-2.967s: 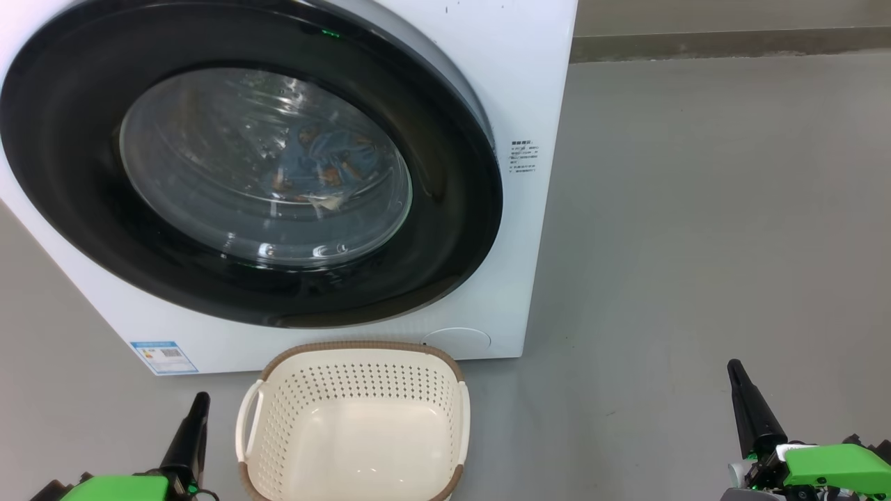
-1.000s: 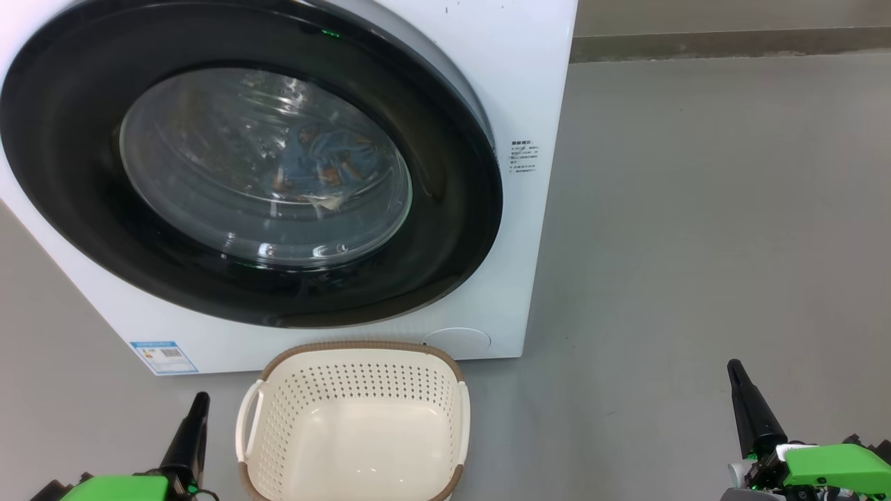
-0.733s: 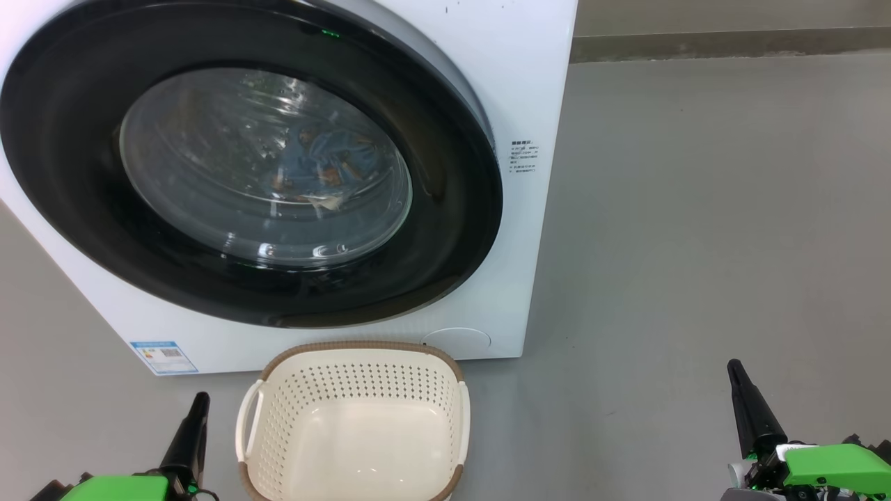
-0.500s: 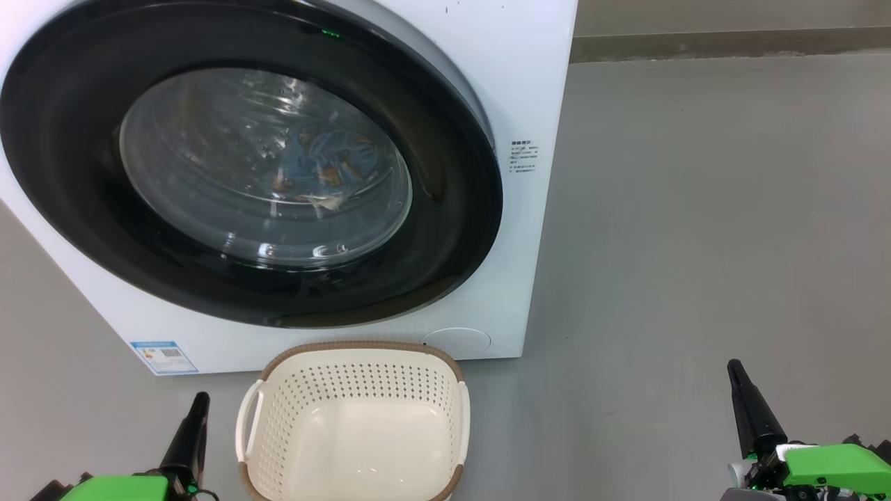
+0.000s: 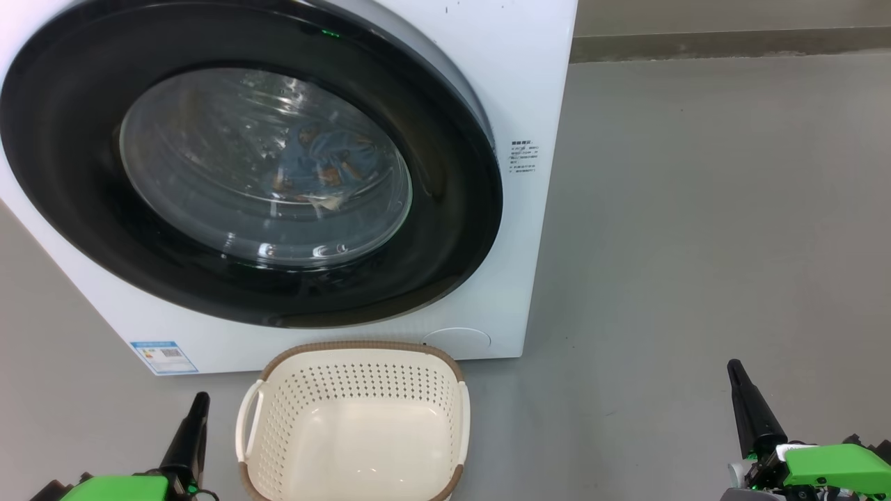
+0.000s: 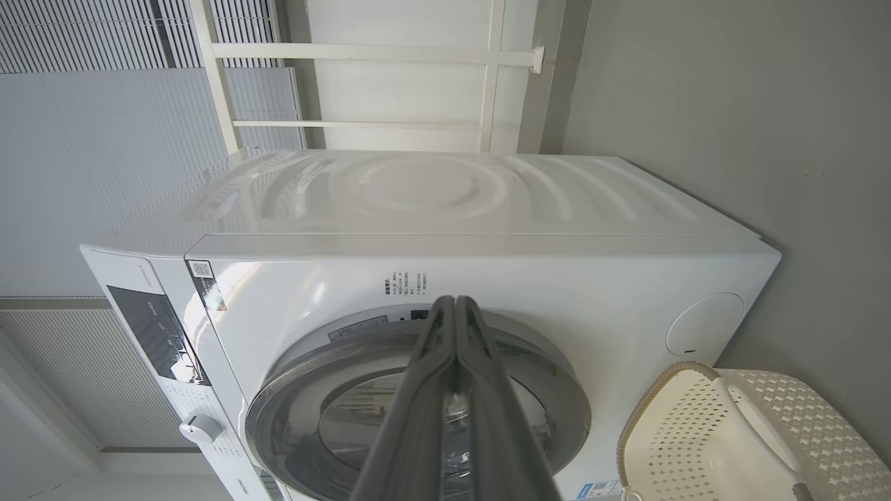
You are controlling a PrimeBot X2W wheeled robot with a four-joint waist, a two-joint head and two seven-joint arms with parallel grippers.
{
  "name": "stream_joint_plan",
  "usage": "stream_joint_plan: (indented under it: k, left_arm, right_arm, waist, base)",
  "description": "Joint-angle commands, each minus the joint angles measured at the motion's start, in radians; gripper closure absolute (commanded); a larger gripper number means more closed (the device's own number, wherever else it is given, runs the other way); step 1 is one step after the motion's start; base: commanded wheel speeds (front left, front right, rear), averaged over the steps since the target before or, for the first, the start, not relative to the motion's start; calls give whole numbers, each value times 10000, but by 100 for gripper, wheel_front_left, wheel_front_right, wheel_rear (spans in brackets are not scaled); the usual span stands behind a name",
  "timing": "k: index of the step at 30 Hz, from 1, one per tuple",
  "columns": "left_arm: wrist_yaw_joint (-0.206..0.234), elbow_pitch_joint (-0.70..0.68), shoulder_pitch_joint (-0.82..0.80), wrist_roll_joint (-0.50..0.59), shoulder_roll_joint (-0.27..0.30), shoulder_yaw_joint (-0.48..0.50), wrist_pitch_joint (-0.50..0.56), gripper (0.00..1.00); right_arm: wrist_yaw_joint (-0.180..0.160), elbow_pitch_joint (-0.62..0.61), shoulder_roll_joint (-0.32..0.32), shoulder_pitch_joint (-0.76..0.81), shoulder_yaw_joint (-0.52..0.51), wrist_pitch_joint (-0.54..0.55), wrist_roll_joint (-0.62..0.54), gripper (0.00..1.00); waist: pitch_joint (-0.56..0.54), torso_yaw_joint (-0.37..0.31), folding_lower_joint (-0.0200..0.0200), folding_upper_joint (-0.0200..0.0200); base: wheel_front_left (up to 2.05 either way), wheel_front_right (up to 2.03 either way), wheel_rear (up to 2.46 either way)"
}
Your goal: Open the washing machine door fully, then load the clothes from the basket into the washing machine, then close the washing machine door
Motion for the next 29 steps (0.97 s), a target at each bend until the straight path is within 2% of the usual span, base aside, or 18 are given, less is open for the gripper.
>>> stream_joint_plan:
  k: [1,29]
  left_arm:
    - [-29,-288,-409,-64,123,356,67,100]
    - [-29,-288,-409,-63,123,357,68,100]
  right_arm:
    - [-9,-305,-39,-457,225,78,35,100]
    - [-9,-305,-39,-457,226,77,35,100]
  waist:
    - [0,0,0,0]
    - [0,0,0,0]
  base:
    - [0,0,0]
    - [0,0,0]
